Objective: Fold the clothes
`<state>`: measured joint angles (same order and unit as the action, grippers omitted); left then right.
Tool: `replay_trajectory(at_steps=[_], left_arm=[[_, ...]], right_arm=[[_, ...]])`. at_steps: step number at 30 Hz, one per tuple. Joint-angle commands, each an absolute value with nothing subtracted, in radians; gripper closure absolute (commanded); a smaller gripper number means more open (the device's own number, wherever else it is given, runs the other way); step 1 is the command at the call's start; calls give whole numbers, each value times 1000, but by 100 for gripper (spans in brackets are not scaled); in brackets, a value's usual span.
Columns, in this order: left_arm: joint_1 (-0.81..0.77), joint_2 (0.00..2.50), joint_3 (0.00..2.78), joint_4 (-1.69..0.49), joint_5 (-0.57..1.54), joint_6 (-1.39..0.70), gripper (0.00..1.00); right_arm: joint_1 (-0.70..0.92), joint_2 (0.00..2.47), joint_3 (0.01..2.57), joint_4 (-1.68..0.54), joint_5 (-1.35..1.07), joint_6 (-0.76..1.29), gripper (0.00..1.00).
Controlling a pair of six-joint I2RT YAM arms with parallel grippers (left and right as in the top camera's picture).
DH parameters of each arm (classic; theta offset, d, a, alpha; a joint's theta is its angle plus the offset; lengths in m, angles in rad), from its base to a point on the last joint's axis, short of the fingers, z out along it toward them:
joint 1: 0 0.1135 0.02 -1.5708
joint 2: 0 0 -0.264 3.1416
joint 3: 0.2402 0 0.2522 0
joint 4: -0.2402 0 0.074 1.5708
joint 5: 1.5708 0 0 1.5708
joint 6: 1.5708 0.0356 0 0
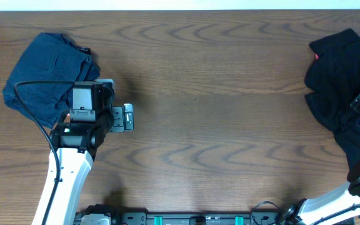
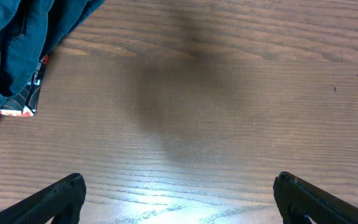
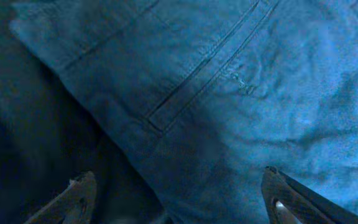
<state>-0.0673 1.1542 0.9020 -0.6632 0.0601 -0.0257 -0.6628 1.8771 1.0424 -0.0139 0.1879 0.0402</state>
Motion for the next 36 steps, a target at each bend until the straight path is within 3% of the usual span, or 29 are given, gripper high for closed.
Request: replay_trajectory(at_steps=[1, 8, 13, 16, 22, 27, 33, 36], left_arm=[[-67, 1155, 923, -662, 59, -31, 2], [-67, 1155, 923, -661, 59, -31, 2], [-67, 1155, 923, -661, 59, -31, 2], [-67, 1155, 923, -661, 59, -31, 2], [-67, 1155, 923, -661, 59, -31, 2], [-67, 1155, 923, -649, 59, -31, 2], [-67, 1155, 923, -643, 59, -31, 2], [-67, 1155, 923, -643, 59, -31, 2]], right_arm=[[-682, 1912, 1059, -6, 199, 28, 17], [-695, 1921, 1058, 17, 199, 28, 43], [-696, 1921, 1058, 20, 207, 28, 80], [-696, 1921, 1058, 23, 207, 28, 97], [-694, 1913, 1062, 23, 177, 27, 99], [-655, 1806, 1095, 18, -86, 17, 99], [-448, 1593, 1192, -25, -477, 17, 99], [-268, 1498, 1226, -92, -540, 21, 99]])
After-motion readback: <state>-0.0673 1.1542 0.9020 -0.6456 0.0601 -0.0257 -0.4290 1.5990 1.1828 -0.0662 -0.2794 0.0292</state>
